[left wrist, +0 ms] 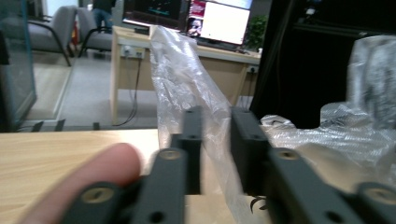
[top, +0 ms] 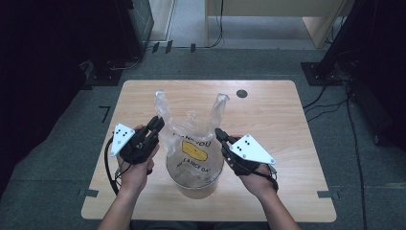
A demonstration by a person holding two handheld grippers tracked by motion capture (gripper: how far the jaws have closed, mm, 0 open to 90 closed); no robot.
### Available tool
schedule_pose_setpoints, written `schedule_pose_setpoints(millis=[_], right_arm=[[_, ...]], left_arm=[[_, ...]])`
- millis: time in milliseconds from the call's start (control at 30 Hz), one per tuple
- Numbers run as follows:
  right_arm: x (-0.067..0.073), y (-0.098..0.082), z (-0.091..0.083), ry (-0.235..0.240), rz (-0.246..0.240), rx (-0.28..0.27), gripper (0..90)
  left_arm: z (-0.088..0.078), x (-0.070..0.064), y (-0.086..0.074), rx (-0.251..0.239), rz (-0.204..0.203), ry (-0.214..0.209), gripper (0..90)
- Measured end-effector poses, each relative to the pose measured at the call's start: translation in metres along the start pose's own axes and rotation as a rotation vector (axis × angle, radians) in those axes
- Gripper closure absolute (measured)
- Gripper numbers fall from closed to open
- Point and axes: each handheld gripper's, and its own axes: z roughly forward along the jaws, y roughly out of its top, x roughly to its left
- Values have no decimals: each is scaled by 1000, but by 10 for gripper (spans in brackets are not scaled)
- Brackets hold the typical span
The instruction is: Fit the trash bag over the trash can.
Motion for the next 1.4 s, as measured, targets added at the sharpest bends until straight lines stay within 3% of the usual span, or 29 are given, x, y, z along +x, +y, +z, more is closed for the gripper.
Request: schedule_pose_setpoints(millis=[67,133,233,533,600,633,667,700,833,933,1033,1167,1267,1400], right_arm=[[-2,0,-2,0,7,-1,878],[-5,1,-3,8,26,-5,763],[-11,4,-4,7,94,-15,667],[-18,20,5,-61,232,-10,393],[-18,23,7,-64,261,-3,375],[-18,24,9,-72,267,9,459],[-18,24,9,-72,267,9,459],[-17,24,10,-86,264,16,517],[-17,19,4,-94,278,26,855],[-17,16,0,-86,278,27,891],[-12,12,-8,-81,245,32,900],[-1,2,-23,-72,200,50,900],[9,-8,-37,-52,194,64,900],[24,-24,-53,-54,138,94,900]], left_arm=[[-3,1,-2,2,-1,-28,898],[-7,1,-3,-14,1,-67,900],[-14,-2,-5,-34,30,-104,900],[-25,-8,-10,-72,71,-152,900],[-26,-8,-11,-76,77,-159,900],[-27,-9,-12,-79,81,-162,900],[-28,-9,-12,-81,83,-163,900],[-29,-9,-12,-82,82,-163,900],[-33,-6,-13,-76,72,-168,900],[-39,-7,-15,-66,73,-186,900],[-47,-10,-17,-57,83,-203,900],[-61,-12,-25,-31,77,-232,900],[-74,-14,-34,0,68,-249,900],[-89,-18,-48,41,63,-265,900]])
